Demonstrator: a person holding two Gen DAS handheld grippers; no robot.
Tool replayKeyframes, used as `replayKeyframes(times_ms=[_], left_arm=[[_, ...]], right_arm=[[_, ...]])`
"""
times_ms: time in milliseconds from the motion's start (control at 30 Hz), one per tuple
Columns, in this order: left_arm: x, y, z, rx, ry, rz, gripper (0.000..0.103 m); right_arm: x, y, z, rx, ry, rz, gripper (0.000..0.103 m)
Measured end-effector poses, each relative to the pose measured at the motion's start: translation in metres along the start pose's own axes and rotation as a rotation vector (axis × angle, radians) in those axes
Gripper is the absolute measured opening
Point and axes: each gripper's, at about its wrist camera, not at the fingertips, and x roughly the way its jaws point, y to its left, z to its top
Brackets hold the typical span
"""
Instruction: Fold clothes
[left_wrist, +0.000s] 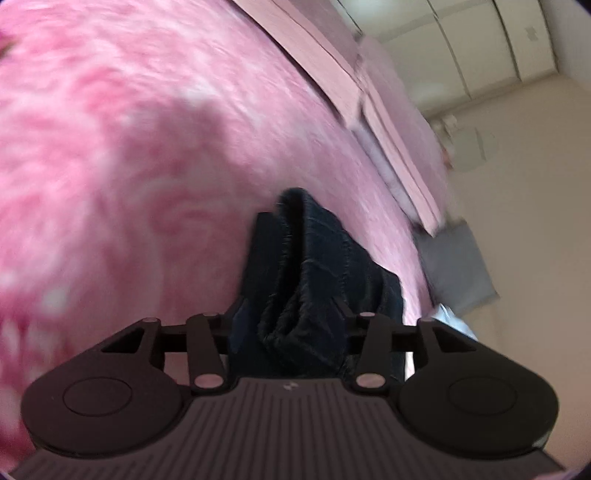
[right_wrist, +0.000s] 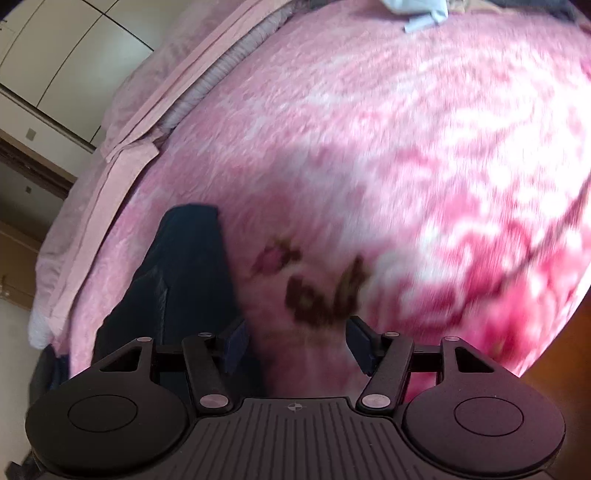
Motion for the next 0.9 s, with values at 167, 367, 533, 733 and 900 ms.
replayKeyframes(times_ms=[167, 367, 533, 733, 900], left_arm=[[0.028, -0.002, 0.024, 0.072, 0.098, -0.047, 0.044], [0.058, -0.002, 0.037, 0.115, 0.182, -0.061, 0.046], [0.074, -0.002, 0.045, 0.121, 0.234, -0.083, 0.056], [0.081, -0.03, 0.037, 0.228, 0.256, -0.048, 0.027], [0.047, -0.044, 0.022, 0.21, 0.189, -0.05, 0.013]], right_arm=[[0.02, 0.013, 0.019, -0.055, 0.015, -0.012, 0.062], [0.064, 0.044, 0.043, -0.185, 0.067, -0.104, 0.062], [0.105, 0.071, 0.054, -0.31, 0.156, -0.164, 0.062], [0.13, 0.109, 0.047, -0.581, 0.194, -0.274, 0.058], [0.13, 0.114, 0.045, -0.633, 0.211, -0.25, 0.052]])
